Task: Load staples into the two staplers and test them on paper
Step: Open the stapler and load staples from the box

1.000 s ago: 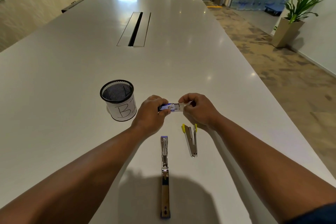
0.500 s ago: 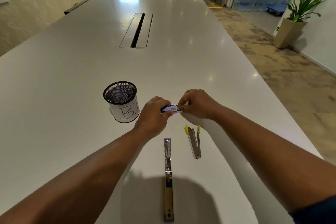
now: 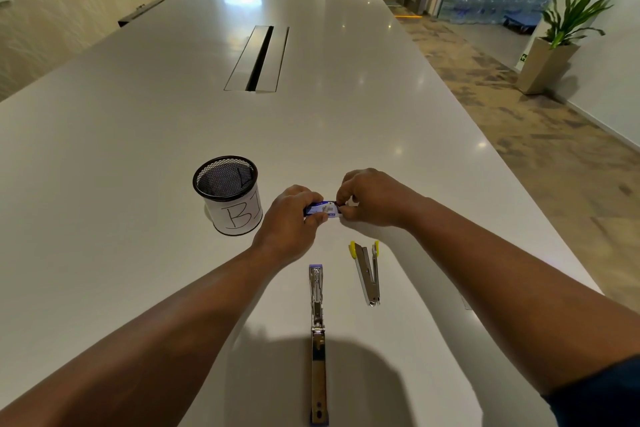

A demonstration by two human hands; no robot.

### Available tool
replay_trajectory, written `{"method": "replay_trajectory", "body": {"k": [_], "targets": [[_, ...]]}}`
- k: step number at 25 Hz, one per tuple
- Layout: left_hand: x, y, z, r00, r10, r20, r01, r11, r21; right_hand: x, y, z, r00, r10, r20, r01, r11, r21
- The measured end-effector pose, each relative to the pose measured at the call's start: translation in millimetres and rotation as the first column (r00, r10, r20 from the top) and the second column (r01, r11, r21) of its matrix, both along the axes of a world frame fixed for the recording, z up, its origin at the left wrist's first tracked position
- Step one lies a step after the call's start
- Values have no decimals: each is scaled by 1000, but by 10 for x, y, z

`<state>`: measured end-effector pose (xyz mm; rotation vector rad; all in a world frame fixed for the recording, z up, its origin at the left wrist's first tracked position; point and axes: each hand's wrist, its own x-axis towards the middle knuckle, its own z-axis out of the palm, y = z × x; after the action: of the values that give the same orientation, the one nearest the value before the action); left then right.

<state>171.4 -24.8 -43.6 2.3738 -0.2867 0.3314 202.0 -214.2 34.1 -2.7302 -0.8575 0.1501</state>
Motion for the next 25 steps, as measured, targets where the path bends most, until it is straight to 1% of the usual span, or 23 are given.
{"method": "replay_trajectory", "body": {"k": [5, 13, 16, 20, 25], "targets": [[-9, 1, 6, 1000, 2, 0, -2, 1000, 1, -21, 3, -16, 999, -25, 42, 24, 999, 41], [-18, -2, 31, 1000, -4, -8, 4, 1000, -13, -36, -11, -85, 999, -34, 39, 31, 997, 73], [-30, 0, 40, 1000, -2, -18, 1, 1000, -18, -44, -12, -106, 999, -34, 35, 29, 993, 116], [-27, 2, 42, 1000, -8, -20, 7, 1000, -16, -13, -25, -88, 999, -43, -17, 46, 985, 164], [-33, 6, 49, 1000, -10, -20, 10, 1000, -21, 39, -35, -65, 990, -71, -126, 90, 984, 155]]}}
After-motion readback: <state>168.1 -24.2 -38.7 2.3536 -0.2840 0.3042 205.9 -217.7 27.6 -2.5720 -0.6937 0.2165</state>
